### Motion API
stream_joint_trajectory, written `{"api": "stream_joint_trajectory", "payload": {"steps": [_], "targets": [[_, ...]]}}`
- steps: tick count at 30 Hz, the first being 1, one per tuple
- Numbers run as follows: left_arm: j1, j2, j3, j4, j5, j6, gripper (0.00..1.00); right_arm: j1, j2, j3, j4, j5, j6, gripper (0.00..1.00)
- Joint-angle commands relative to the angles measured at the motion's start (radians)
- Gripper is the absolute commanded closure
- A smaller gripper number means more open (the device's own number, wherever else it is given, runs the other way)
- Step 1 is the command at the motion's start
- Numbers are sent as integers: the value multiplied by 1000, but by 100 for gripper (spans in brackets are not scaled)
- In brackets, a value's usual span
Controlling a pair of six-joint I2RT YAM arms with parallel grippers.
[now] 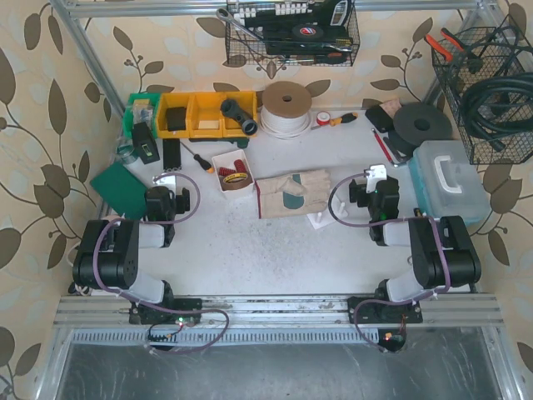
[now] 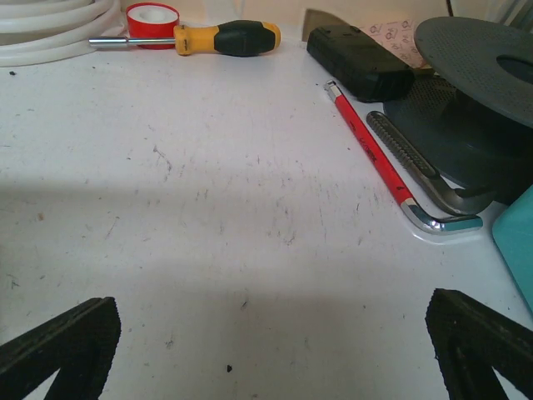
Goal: Install the large spring
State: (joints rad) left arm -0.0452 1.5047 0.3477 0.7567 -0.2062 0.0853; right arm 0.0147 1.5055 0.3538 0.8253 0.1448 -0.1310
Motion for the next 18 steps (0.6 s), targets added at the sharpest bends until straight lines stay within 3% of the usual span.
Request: {"api": "stream_joint_trajectory", "payload": {"steps": [1,18], "targets": [[-1,-9,24,15,3,-1,9,0,-2,17,5,-19,10,0],[-19,-13,10,40,-32,6,10,-1,-3,17,6,-23,10,0]]}}
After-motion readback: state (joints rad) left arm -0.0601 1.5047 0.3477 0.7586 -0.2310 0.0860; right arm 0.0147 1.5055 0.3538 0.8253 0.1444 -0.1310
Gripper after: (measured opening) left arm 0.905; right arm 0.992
